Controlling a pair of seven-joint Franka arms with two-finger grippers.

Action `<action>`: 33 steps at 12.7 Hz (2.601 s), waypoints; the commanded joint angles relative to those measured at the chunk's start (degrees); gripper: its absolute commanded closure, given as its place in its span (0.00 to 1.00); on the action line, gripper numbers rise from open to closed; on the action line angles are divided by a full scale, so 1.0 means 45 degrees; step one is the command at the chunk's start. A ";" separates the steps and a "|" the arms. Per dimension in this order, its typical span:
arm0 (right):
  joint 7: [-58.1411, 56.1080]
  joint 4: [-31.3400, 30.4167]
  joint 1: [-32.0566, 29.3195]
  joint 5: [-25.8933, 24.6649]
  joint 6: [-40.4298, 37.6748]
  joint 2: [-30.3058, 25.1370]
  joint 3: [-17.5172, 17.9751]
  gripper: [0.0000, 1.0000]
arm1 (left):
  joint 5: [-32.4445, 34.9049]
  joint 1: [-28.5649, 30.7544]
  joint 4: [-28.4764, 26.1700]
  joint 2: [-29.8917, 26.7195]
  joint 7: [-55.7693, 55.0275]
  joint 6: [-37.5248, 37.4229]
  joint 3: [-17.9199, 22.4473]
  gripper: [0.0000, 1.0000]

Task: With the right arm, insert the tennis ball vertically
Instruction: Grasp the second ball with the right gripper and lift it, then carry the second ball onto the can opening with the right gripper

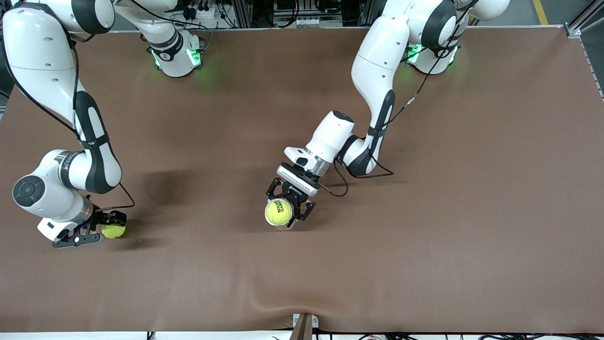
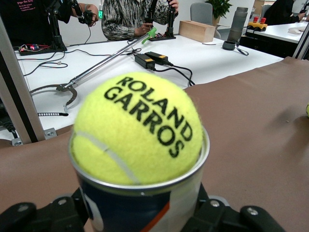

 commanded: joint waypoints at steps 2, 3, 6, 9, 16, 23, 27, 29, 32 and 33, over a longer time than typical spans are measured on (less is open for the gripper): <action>-0.0105 0.0003 -0.0326 0.0066 0.0358 0.0131 0.0265 0.00 | -0.0342 -0.0091 0.0441 0.0305 0.0003 0.0216 0.0155 0.19; -0.0124 0.0003 -0.0307 0.0279 0.0416 0.0151 0.0265 0.00 | -0.0342 -0.0091 0.0441 0.0305 0.0003 0.0235 0.0155 0.19; -0.0144 -0.0017 -0.0307 0.0534 0.0436 0.0248 0.0265 0.11 | -0.0342 -0.0091 0.0441 0.0305 0.0003 0.0235 0.0155 0.20; -0.0144 -0.0017 -0.0327 0.0554 0.0475 0.0249 0.0284 0.53 | -0.0342 -0.0091 0.0441 0.0305 0.0003 0.0216 0.0155 0.19; -0.0086 0.0547 0.0179 0.1488 -0.2816 -0.1467 0.0324 0.68 | -0.0342 -0.0091 0.0441 0.0305 0.0003 0.0216 0.0155 0.16; 0.5723 0.3785 0.4081 0.1453 -0.7800 -0.2955 -0.0262 0.69 | -0.0342 -0.0091 0.0441 0.0305 0.0003 0.0235 0.0135 0.14; 1.0468 0.5641 0.6190 0.1453 -0.8606 -0.2644 -0.0184 0.69 | -0.0342 -0.0091 0.0441 0.0305 0.0003 0.0216 0.0135 0.12; 1.3241 0.6911 0.7421 0.1453 -0.8529 -0.1807 -0.0204 0.69 | -0.0342 -0.0091 0.0441 0.0305 0.0003 0.0216 0.0135 0.12; 1.5962 0.8185 0.8537 0.1453 -0.7791 -0.0653 -0.0223 0.69 | -0.0342 -0.0091 0.0441 0.0305 0.0003 0.0235 0.0135 0.12; 1.6511 0.8186 0.8753 0.1453 -0.7187 -0.0515 -0.0223 0.70 | -0.0342 -0.0111 0.0441 0.0305 0.0003 0.0216 0.0135 0.12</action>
